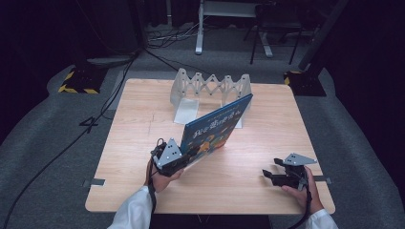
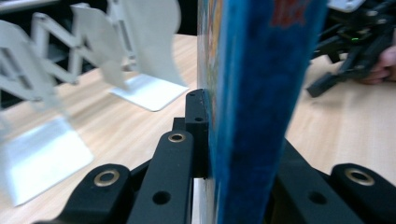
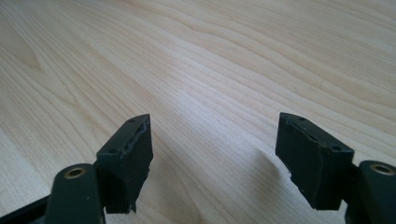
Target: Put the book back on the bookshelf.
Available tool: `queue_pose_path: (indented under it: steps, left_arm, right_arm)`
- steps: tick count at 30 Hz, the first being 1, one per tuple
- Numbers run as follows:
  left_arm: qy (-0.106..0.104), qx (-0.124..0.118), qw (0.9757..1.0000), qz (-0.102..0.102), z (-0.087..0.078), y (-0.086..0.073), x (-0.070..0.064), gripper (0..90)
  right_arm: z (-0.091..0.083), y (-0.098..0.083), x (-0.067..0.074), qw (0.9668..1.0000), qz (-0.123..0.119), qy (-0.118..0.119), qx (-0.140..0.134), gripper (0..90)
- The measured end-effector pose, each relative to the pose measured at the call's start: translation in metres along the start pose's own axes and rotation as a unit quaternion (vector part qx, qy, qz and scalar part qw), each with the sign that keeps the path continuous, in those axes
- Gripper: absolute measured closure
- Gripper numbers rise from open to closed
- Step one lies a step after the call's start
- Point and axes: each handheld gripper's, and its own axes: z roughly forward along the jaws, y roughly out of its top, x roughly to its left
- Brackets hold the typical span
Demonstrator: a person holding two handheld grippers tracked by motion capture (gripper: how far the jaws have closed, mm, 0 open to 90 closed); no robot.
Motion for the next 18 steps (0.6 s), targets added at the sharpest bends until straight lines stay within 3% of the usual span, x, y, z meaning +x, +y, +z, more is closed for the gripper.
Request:
queue_pose_path:
  steps: [6, 11, 18]
  left_arm:
    - [0.032, 0.005, 0.9994, 0.005, -0.006, 0.001, 0.009, 83.2]
    - [0.061, -0.002, 0.9981, -0.002, -0.013, 0.000, 0.019, 83.1]
    - [0.082, -0.007, 0.9966, -0.012, -0.022, 0.001, 0.033, 83.1]
  right_arm:
    - [0.003, 0.000, 0.001, 0.9999, -0.005, -0.001, 0.014, 28.2]
    - [0.004, 0.001, 0.001, 0.9997, 0.000, 0.017, 0.020, 27.9]
    - [0.003, 0.001, -0.002, 0.9995, 0.007, 0.025, 0.018, 28.8]
